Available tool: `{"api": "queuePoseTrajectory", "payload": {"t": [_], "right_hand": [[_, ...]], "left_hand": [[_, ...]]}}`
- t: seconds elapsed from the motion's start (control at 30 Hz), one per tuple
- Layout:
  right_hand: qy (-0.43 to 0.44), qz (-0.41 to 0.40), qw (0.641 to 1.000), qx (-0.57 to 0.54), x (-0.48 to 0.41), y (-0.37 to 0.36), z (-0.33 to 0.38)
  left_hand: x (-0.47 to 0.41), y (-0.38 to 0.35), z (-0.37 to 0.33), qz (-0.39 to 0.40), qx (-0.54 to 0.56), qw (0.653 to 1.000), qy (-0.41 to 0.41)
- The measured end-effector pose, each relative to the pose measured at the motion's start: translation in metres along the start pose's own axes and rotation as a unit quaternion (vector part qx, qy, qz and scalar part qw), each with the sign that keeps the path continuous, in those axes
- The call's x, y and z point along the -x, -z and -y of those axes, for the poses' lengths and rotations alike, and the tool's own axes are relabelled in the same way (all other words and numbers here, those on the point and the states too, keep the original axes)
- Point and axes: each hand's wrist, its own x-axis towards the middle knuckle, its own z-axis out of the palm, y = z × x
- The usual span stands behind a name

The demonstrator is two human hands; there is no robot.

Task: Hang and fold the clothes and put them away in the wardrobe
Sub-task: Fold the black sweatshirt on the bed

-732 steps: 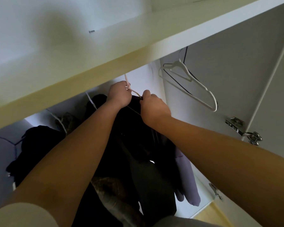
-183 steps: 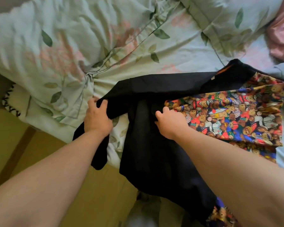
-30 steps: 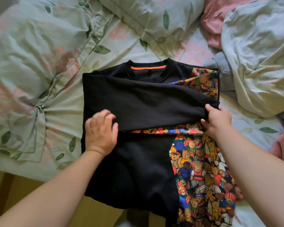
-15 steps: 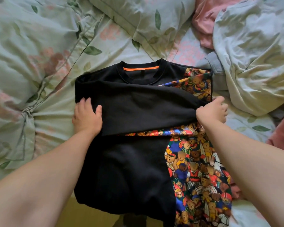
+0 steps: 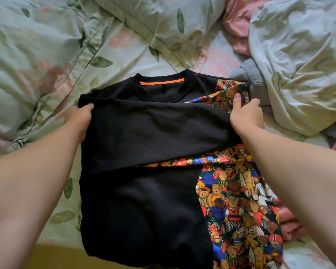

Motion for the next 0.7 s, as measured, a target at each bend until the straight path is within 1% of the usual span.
{"api": "queuePoseTrajectory", "payload": {"t": [0.07,0.2,0.27,0.37,0.43,0.6,0.7], "right_hand": [[0.020,-0.019,1.000,-0.003,0.000,-0.001,-0.001],[0.059,-0.054,0.997,-0.001,0.000,0.009,0.002],[0.076,-0.055,0.995,-0.020,0.000,0.015,0.004],[0.082,-0.045,0.995,-0.031,-0.002,0.022,0.005],[0.079,-0.042,0.995,-0.036,-0.003,0.024,0.005],[0.076,-0.058,0.995,-0.036,-0.005,0.019,0.001],[0.075,-0.057,0.995,-0.020,-0.009,0.014,0.000]], "left_hand": [[-0.001,0.001,0.006,0.001,0.021,1.000,-0.021],[0.011,0.005,0.006,-0.040,0.061,0.996,-0.057],[0.012,0.006,0.002,-0.024,0.098,0.994,-0.033],[0.014,0.008,-0.009,0.036,0.165,0.985,0.021],[0.014,0.009,-0.015,0.048,0.156,0.986,0.017],[0.008,0.007,-0.026,0.012,0.129,0.991,0.013],[0.000,0.006,-0.032,0.021,0.109,0.994,0.008]]}}
